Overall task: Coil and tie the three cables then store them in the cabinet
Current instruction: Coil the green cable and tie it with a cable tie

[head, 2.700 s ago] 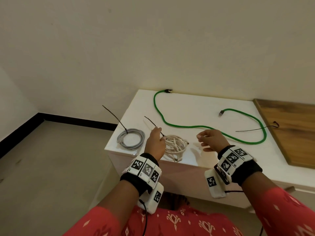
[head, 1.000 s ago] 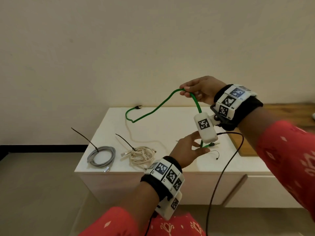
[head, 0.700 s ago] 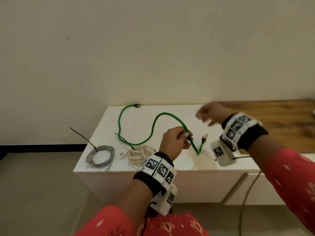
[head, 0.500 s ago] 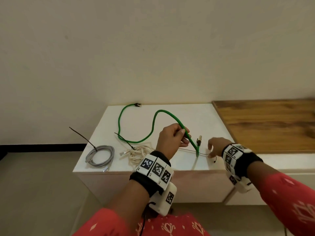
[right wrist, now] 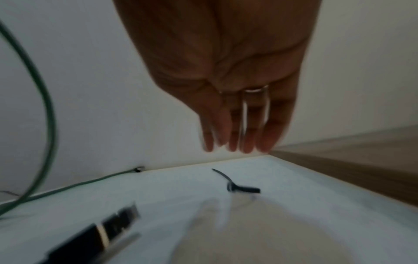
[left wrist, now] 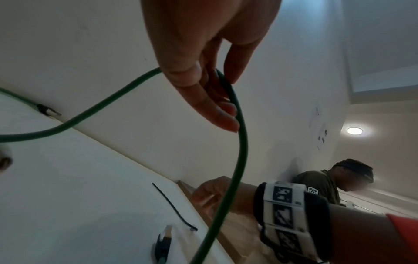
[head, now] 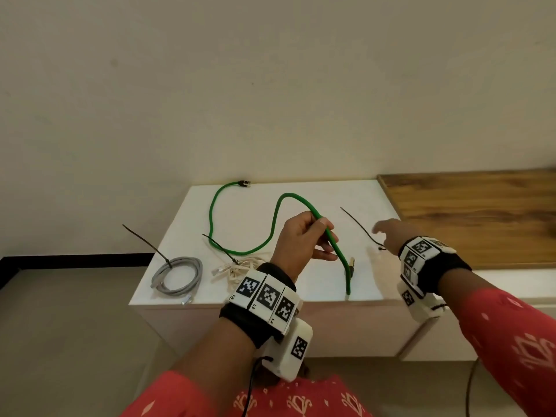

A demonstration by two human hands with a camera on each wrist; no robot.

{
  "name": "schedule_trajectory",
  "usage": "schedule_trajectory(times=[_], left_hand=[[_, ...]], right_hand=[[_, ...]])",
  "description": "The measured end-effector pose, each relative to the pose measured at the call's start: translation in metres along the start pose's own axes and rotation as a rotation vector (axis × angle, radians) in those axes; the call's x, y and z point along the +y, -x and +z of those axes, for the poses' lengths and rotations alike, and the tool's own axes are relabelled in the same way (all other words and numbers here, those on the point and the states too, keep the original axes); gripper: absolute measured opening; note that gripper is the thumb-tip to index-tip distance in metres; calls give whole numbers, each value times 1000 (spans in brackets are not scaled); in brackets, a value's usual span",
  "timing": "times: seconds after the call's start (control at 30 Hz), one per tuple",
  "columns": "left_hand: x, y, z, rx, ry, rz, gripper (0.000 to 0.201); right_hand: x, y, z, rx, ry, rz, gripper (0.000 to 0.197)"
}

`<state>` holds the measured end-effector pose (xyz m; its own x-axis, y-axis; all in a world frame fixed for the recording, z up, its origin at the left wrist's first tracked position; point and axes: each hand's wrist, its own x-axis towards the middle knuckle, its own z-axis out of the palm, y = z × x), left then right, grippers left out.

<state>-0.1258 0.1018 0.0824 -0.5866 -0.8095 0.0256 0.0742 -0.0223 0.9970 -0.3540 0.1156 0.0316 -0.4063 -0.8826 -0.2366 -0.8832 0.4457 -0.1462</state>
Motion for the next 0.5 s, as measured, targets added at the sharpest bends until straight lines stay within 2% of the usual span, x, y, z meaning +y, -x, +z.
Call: schedule_trajectory(times=[0.03, 0.1, 0.13, 0.17, 0.2, 0.23, 0.33, 0.4, 0.47, 0.5], left_hand=[[2, 0, 2, -18, 3, 7, 21], [9, 3, 7, -51, 22, 23, 21], [13, 4, 9, -61, 33, 31, 21], [18, 6, 12, -64, 45, 39, 22], [22, 7, 14, -64, 70, 45, 23], [29, 9, 16, -59, 98, 51, 24], [46, 13, 20, -50, 182, 68, 27], [53, 17, 25, 0, 99, 93, 26], [52, 21, 32, 162, -40, 150, 22], [51, 23, 33, 299, -139, 197, 16]], right_hand=[[-2, 9, 2, -11, -48, -120, 48], [-11, 36, 4, -204, -119, -381, 61], [-14, 48, 8, -346, -136, -468, 56], [-14, 60, 12, -455, -155, -530, 44], [-13, 70, 16, -506, -179, -550, 30], [-10, 79, 17, -489, -227, -559, 24], [3, 98, 11, -277, -475, -551, 20], [7, 113, 1, -127, -771, -557, 32], [7, 132, -11, -5, -1045, -567, 50], [6, 143, -19, 16, -1159, -561, 56]])
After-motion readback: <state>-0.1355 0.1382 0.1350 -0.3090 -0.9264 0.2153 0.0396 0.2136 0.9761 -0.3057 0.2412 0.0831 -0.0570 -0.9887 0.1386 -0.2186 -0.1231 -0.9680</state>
